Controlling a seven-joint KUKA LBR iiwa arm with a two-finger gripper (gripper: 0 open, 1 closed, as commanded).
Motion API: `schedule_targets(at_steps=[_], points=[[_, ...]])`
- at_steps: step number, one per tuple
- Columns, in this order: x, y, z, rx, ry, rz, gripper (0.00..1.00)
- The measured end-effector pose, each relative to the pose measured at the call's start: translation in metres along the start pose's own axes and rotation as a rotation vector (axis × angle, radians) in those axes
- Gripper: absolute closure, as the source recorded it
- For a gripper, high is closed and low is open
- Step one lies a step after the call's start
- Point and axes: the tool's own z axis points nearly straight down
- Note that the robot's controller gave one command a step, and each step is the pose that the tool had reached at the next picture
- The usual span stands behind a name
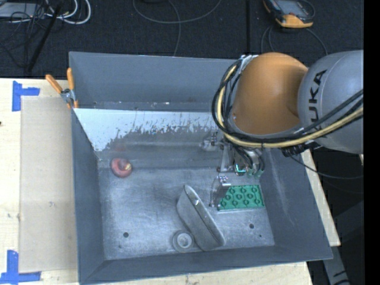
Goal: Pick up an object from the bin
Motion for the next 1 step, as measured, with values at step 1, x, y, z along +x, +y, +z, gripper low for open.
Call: schedule_targets(at_steps=[1], points=[[0.0049, -0.0363, 0.1356, -0.003, -0.007, -0.166, 0.00]])
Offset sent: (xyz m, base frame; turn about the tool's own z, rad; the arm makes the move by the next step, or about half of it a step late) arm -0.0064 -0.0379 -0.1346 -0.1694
